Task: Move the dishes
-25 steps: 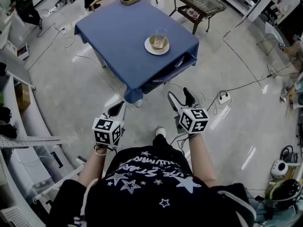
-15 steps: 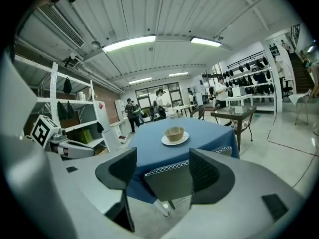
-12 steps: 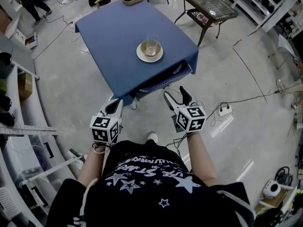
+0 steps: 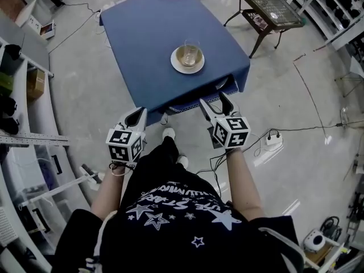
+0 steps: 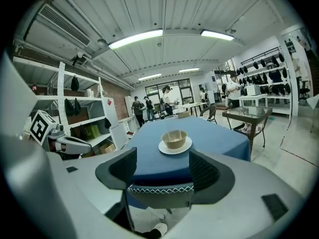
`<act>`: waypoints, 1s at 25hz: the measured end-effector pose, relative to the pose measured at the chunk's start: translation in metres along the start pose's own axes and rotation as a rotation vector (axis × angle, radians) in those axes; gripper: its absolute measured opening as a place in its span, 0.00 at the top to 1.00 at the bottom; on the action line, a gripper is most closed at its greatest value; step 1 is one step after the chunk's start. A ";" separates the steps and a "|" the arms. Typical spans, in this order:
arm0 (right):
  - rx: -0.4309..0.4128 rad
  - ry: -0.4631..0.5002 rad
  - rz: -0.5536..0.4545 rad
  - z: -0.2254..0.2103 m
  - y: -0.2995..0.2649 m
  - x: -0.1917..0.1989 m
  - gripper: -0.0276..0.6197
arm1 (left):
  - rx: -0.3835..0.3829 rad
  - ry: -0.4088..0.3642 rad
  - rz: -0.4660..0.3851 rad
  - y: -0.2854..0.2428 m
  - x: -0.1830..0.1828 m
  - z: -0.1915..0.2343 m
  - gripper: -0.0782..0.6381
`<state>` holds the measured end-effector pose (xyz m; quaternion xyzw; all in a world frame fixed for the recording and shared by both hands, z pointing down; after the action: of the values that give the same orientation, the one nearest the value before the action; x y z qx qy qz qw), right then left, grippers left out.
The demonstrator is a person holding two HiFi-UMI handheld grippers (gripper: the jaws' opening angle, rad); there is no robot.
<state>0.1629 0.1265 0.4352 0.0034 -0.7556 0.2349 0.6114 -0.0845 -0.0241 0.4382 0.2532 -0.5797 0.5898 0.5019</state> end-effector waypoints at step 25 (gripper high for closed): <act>-0.040 0.180 0.141 -0.023 -0.206 -0.056 0.44 | 0.034 0.074 0.007 -0.136 -0.067 0.122 0.87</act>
<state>0.2587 -0.0638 0.4588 -0.0832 -0.7007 0.2615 0.6585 0.0261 -0.1826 0.4625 0.2378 -0.5515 0.6102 0.5167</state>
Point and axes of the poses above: the fingertips, and each gripper's own axes: y backward along the fingers, z to its left, x out of its underside, the point moved 7 cm from there along y, backward along the fingers, and after that the axes turned 8 degrees about x, right-handed, at the moved point
